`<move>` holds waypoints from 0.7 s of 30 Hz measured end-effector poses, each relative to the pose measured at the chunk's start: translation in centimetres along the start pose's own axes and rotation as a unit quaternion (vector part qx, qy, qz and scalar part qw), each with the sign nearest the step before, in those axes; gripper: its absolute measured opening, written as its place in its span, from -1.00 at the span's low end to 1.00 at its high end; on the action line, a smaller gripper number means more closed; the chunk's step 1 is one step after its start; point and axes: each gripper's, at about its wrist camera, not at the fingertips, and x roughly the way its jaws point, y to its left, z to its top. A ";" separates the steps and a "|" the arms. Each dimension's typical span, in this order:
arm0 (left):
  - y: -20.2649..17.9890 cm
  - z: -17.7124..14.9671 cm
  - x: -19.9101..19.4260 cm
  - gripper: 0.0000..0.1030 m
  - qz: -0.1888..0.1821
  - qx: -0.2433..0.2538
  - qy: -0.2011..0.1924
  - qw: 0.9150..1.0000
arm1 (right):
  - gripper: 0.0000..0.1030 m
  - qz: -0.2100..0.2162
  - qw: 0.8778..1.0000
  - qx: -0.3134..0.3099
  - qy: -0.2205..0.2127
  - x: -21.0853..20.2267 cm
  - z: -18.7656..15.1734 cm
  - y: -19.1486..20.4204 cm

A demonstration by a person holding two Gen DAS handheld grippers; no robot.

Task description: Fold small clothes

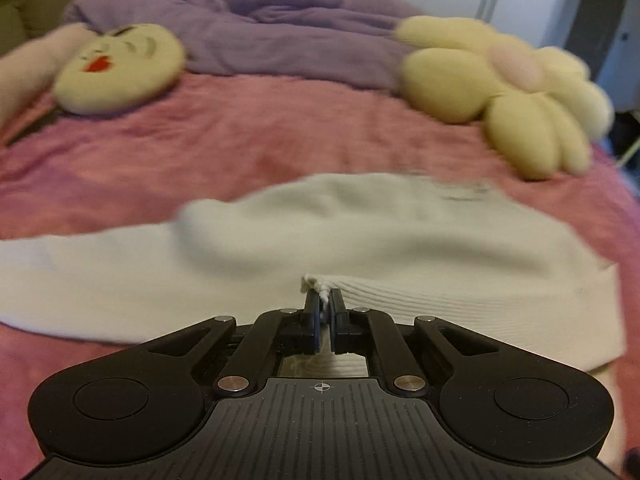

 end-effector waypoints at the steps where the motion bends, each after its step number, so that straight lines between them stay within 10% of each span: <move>1: 0.6 0.1 0.2 -0.89 0.000 -0.003 -0.001 1.000 | 0.03 0.004 1.000 0.004 -0.001 0.4 0.3 0.0; 14: 2.6 0.8 1.8 -0.89 -0.067 -0.049 0.005 0.996 | 0.11 0.054 0.972 0.229 -0.007 11.4 6.0 -5.1; 16: 2.4 0.9 1.6 -0.89 -0.074 -0.040 -0.003 0.996 | -0.10 0.038 0.969 0.244 -0.011 12.4 6.4 -5.9; 18: 2.1 1.1 1.4 -0.89 -0.080 -0.032 -0.018 0.996 | -0.84 0.031 0.969 0.246 -0.013 12.8 6.7 -6.5; 21: 1.8 1.2 1.5 -0.89 -0.101 -0.032 -0.033 0.994 | -0.84 -0.006 0.982 0.186 -0.034 12.2 7.2 -6.3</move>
